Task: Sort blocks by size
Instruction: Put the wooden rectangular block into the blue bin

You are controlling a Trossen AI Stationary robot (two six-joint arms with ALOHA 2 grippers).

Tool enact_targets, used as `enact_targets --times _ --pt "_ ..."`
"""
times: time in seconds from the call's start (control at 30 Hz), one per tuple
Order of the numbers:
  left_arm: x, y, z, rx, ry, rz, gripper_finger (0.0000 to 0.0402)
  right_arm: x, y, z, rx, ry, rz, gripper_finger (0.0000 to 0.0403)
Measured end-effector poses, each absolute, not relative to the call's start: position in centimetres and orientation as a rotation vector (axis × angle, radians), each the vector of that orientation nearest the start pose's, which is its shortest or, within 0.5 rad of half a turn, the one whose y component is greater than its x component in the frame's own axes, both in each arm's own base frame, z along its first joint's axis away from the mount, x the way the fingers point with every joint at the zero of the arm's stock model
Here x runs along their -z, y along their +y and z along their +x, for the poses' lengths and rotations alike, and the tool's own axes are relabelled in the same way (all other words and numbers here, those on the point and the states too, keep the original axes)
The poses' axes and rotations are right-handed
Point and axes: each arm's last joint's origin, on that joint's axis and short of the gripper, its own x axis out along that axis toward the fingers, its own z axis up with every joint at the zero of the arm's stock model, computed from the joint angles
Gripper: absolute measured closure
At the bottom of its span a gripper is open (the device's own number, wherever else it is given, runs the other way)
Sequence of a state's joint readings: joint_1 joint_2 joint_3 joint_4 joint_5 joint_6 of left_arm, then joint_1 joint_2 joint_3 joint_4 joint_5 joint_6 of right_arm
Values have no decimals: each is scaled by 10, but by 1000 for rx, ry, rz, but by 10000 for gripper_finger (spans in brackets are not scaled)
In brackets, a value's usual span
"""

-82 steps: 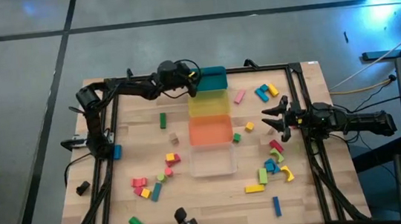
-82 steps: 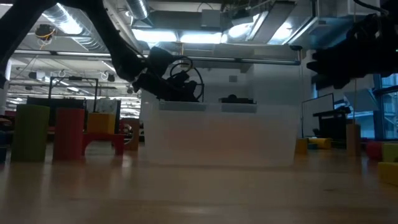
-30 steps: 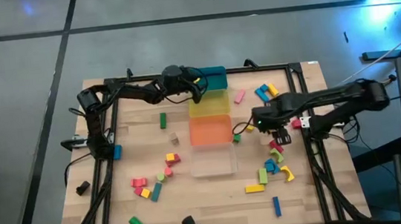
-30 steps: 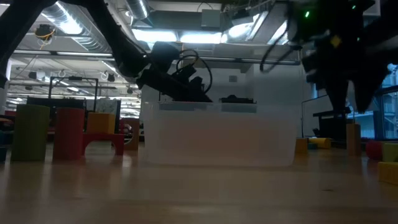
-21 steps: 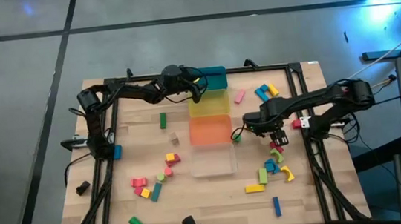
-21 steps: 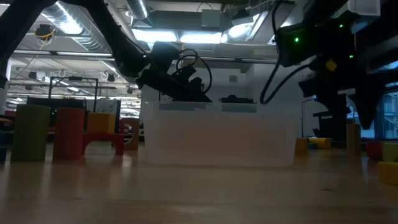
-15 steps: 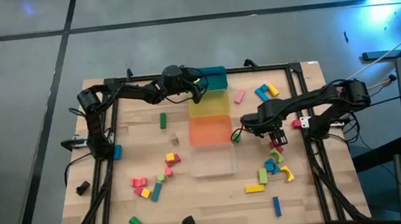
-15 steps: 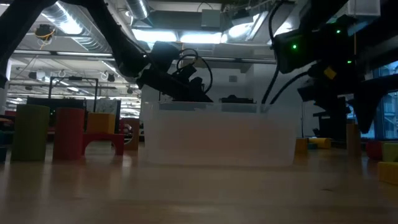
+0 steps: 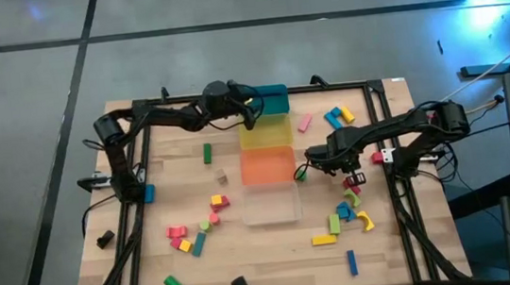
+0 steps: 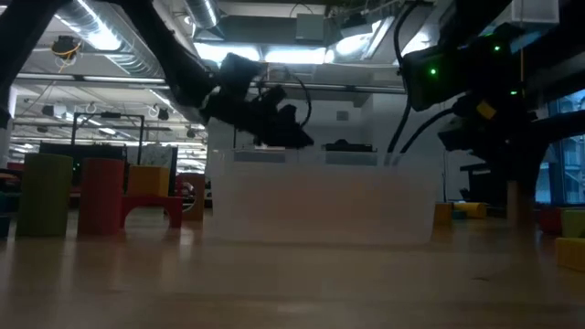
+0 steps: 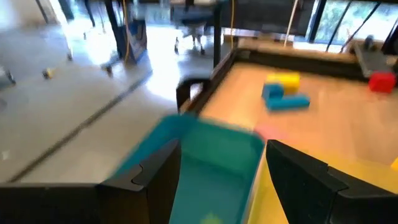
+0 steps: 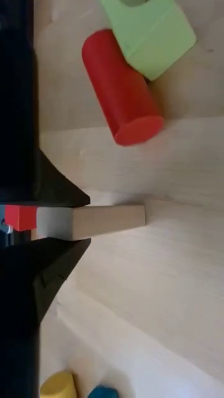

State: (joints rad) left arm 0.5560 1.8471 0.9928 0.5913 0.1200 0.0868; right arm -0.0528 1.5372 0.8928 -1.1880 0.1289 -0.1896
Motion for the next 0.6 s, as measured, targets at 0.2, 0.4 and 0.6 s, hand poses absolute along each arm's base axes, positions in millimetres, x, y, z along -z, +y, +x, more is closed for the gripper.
enact_targets --times 0.2,0.4,0.6 --pt "-224 197 324 -425 198 30 180 -196 -18 227 23 1827 -285 342" --pt "-254 185 304 -418 263 36 180 -232 -24 248 145 1708 -419 338" --pt "-276 164 270 -400 443 -19 180 -265 -32 272 292 1504 -573 338"
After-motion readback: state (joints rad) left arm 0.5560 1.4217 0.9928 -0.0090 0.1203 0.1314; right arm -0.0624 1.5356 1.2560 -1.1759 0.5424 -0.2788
